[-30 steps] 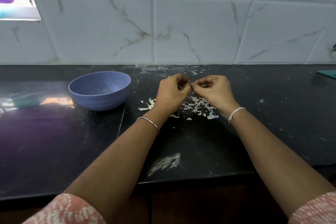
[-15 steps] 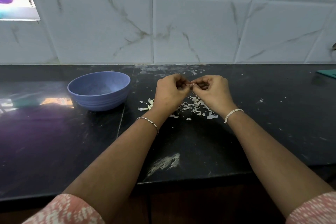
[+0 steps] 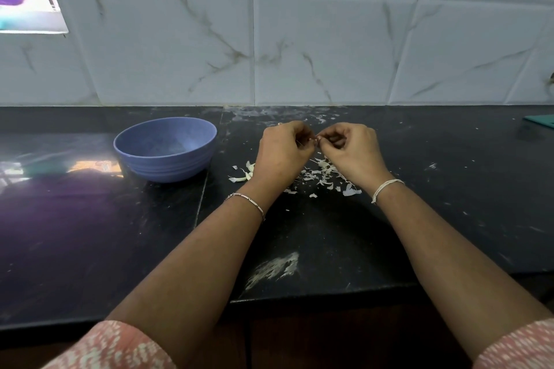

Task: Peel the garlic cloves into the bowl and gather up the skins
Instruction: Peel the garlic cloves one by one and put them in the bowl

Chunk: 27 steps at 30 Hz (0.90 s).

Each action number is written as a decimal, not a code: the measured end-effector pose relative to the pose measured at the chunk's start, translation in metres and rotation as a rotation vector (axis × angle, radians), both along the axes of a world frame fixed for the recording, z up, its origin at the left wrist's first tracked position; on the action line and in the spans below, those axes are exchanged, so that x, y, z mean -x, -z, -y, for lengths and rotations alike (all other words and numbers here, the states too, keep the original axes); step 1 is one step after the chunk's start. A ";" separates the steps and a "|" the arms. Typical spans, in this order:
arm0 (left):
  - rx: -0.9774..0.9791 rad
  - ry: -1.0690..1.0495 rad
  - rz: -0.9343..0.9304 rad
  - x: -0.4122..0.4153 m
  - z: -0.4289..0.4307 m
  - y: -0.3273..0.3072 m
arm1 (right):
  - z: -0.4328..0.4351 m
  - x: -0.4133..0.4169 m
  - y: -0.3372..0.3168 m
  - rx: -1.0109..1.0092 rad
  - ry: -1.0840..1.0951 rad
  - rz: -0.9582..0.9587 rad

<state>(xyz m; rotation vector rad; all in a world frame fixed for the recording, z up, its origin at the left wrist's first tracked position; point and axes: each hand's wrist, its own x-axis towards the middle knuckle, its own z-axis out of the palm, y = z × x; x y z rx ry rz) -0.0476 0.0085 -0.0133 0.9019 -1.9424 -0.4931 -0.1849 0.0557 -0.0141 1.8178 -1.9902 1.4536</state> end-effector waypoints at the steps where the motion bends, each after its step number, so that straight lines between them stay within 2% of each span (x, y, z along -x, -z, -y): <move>1: 0.007 -0.001 0.010 0.000 0.000 0.000 | 0.000 0.000 0.000 -0.001 0.006 -0.002; 10: 0.046 -0.003 0.034 -0.002 0.000 0.000 | -0.001 -0.001 0.000 -0.033 0.006 -0.028; 17: 0.081 0.076 0.095 -0.006 0.004 0.000 | -0.004 0.004 -0.002 -0.046 -0.035 0.022; 19: 0.081 0.093 0.080 -0.006 0.003 0.000 | -0.003 0.005 -0.002 -0.042 -0.044 0.088; 22: 0.022 0.093 0.001 -0.004 0.002 -0.003 | -0.001 0.004 -0.002 -0.018 -0.103 0.304; 25: -0.145 0.134 -0.145 -0.003 0.000 -0.005 | 0.000 0.002 -0.002 -0.009 -0.134 0.481; 27: -0.252 0.185 -0.233 -0.002 -0.002 -0.005 | 0.000 0.001 -0.003 -0.022 -0.123 0.515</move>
